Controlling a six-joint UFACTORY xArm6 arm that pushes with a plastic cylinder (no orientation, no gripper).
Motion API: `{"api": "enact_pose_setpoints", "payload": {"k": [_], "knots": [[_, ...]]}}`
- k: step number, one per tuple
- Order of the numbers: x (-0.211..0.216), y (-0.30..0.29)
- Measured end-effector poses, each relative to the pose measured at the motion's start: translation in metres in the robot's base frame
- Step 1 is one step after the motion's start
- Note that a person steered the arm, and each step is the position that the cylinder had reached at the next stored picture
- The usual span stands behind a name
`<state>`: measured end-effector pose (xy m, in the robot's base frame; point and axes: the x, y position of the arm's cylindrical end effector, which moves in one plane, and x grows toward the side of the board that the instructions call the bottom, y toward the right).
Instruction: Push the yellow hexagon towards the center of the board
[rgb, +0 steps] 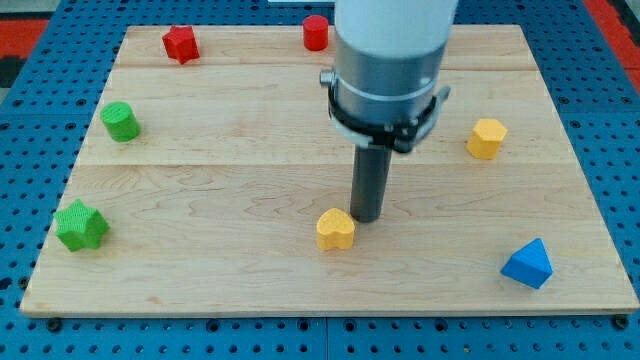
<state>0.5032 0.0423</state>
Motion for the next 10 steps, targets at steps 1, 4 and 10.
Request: {"api": "enact_pose_setpoints", "payload": {"k": [1, 4, 10], "knots": [[0.01, 0.023], [-0.103, 0.179], [-0.09, 0.055]]}}
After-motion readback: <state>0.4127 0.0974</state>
